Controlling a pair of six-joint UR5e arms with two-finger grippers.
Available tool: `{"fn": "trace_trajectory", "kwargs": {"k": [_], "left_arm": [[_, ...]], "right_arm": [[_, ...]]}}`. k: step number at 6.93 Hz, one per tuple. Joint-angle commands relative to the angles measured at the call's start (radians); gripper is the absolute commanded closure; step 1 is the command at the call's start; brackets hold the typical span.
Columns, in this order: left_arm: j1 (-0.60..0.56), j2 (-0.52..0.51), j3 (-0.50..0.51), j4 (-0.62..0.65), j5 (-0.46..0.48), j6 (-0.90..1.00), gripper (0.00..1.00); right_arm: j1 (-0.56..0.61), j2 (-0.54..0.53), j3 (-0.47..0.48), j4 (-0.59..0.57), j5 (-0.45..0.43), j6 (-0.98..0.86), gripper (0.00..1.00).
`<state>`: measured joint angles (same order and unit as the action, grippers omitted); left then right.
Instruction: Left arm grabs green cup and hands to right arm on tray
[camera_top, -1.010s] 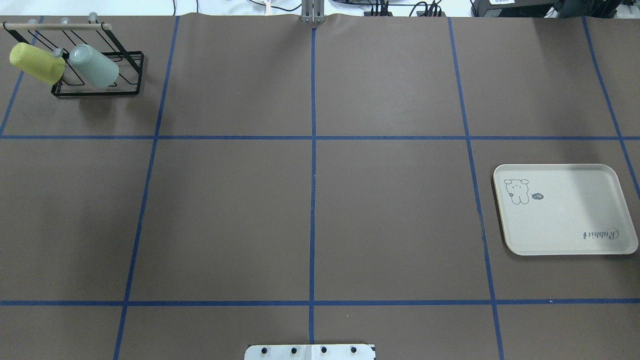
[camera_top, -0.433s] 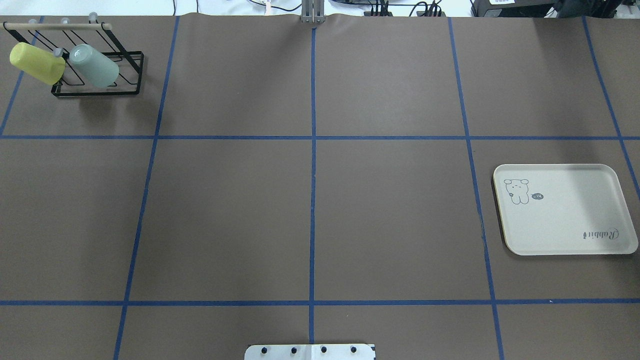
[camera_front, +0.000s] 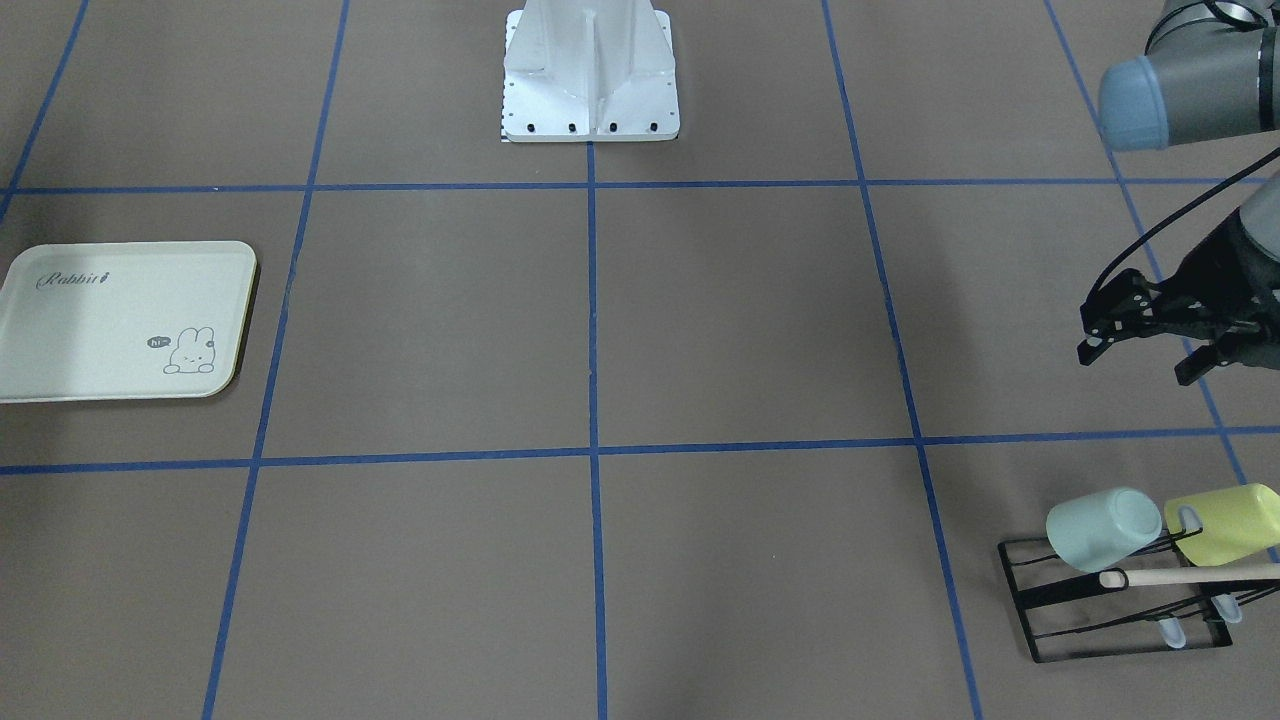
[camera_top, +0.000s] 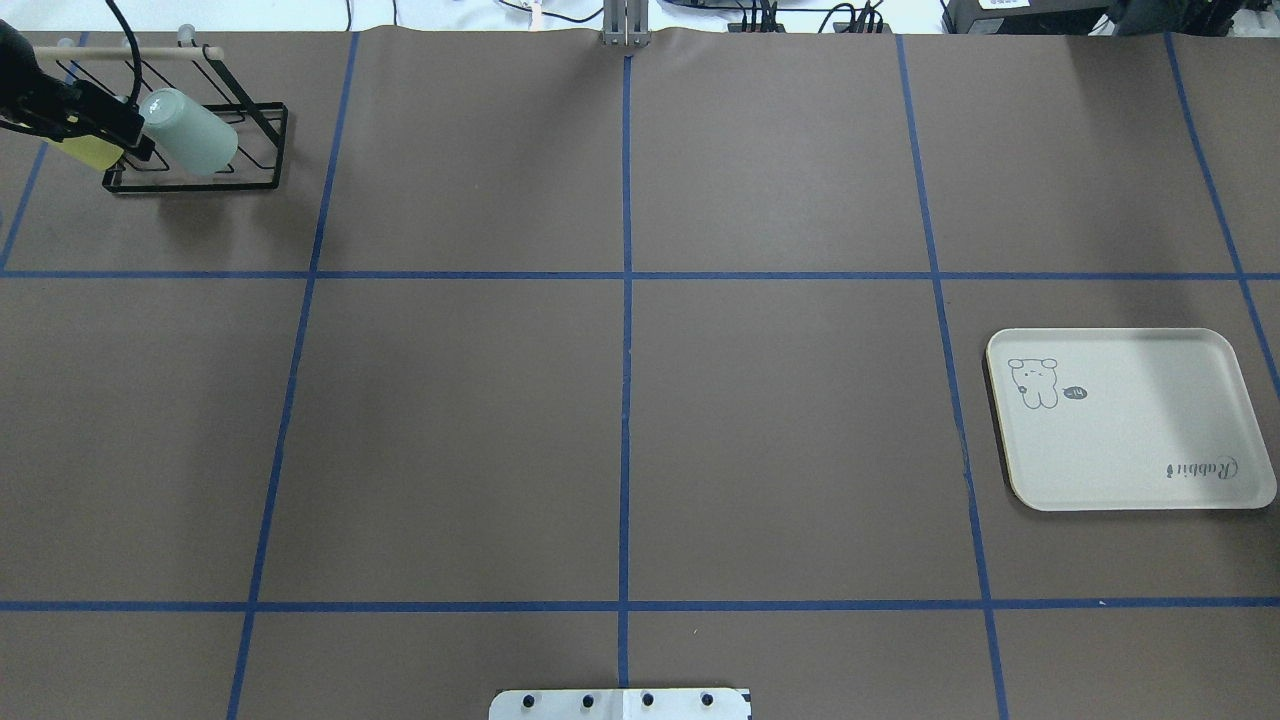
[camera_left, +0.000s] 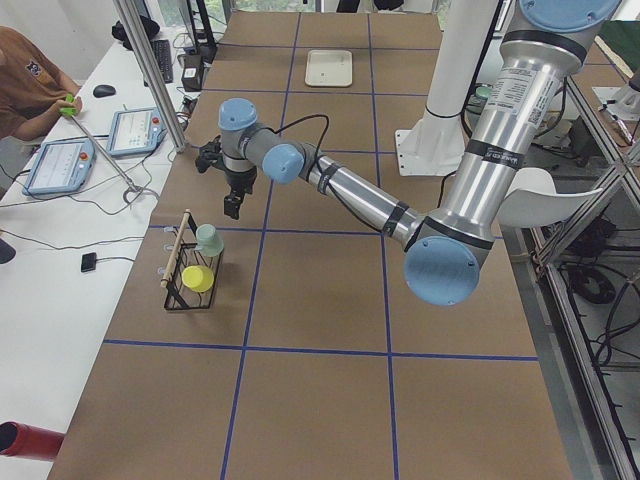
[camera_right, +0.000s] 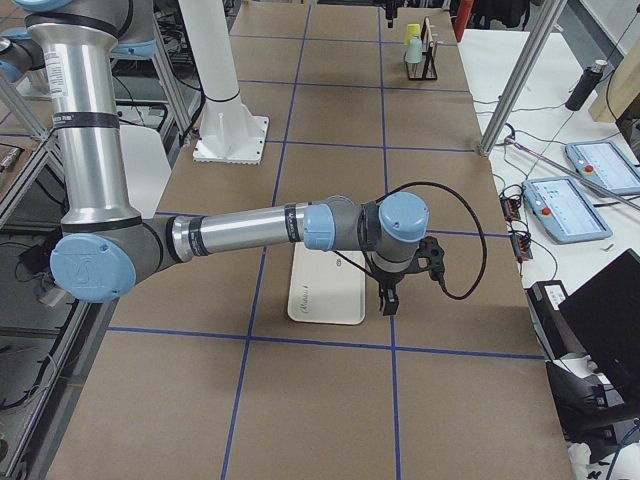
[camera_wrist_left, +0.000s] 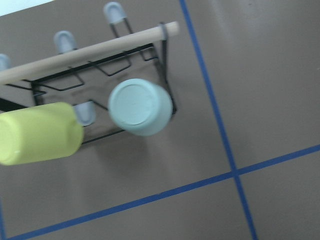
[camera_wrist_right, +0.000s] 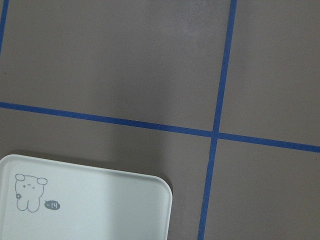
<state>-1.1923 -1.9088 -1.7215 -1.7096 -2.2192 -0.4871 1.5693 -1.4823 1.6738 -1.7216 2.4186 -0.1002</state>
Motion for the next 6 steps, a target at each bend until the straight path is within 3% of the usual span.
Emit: {"fn": "trace_trajectory", "kwargs": {"k": [1, 3, 6], "left_arm": [[0.051, 0.005, 0.066, -0.222, 0.105, -0.343, 0.00], [0.068, 0.010, 0.140, -0.382, 0.237, -0.436, 0.00], [0.082, 0.024, 0.157, -0.403, 0.389, -0.527, 0.00]], "right_arm": [[-0.002, 0.001, -0.002, -0.001, -0.001, -0.001, 0.00], [-0.003, 0.001, -0.002, -0.001, 0.000, 0.000, 0.00], [-0.003, -0.001, 0.000, -0.001, 0.004, 0.010, 0.00]]}}
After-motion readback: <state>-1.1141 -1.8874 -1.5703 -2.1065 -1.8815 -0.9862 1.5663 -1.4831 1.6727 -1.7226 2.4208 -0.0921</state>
